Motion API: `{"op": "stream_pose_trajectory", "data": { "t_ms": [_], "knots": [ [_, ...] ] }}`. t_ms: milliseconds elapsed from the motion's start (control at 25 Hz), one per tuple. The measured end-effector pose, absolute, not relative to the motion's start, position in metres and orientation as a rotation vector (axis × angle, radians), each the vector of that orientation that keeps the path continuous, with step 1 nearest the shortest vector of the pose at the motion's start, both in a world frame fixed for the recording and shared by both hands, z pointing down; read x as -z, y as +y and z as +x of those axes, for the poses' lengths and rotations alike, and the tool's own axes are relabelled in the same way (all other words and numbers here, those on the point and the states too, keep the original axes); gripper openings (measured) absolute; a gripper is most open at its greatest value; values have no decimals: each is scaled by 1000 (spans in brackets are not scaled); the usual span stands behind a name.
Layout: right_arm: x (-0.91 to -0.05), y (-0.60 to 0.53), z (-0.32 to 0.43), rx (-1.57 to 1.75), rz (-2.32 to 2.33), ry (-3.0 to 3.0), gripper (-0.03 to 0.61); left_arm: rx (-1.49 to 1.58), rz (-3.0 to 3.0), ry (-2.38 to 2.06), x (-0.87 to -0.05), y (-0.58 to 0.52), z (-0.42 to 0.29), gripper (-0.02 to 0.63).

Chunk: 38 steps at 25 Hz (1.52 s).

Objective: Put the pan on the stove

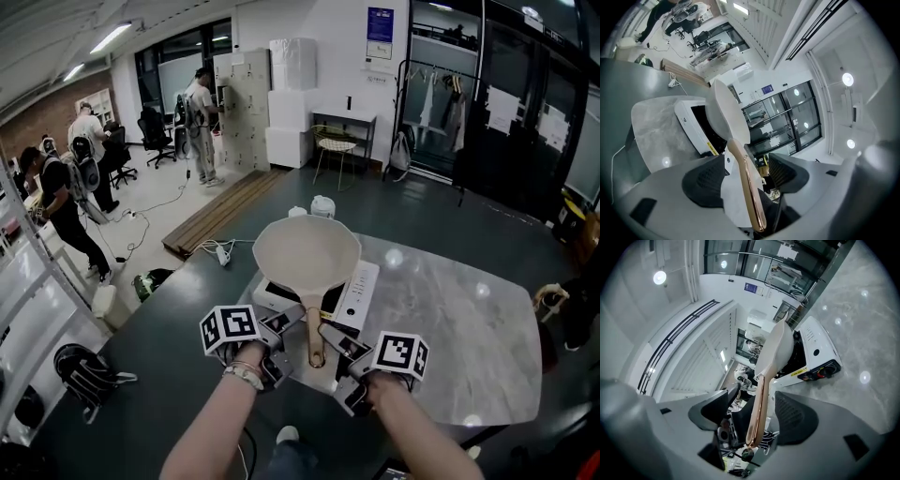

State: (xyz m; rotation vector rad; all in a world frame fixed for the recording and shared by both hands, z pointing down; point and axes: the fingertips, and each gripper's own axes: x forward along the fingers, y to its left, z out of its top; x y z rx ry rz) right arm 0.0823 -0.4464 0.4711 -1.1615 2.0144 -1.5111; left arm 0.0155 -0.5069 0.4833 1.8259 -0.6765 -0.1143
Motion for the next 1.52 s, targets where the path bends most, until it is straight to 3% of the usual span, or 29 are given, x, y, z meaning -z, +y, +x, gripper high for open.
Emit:
{"op": "stream_pose_trajectory", "data": {
  "t_ms": [320,360,400,480,600,720,1160,1520],
  "knots": [
    [-440,-432,119,1402,-1199,1948,295,128,1895,-730,-460,-484,-5,267],
    [-435,-430,124,1357,-1227,1954,208,142,1905,-743,-457,-482,-9,249],
    [-430,-427,128,1307,-1254,1967,70,161,1917,-759,-453,-480,-14,231],
    [-420,-421,134,1225,-1282,2005,37,205,1941,-798,-445,-477,-24,184],
    [-409,-413,141,1151,-1314,2051,31,247,1977,-853,-434,-469,-37,62],
    [-403,-406,143,1087,-1362,2114,25,243,2034,-895,-424,-460,-46,11],
    [-391,-377,167,928,-1520,2179,25,154,2383,-1209,-387,-417,-86,11],
    [-364,-364,184,468,-1756,2357,26,69,2611,-1534,-350,-391,-99,11]
  ]
}}
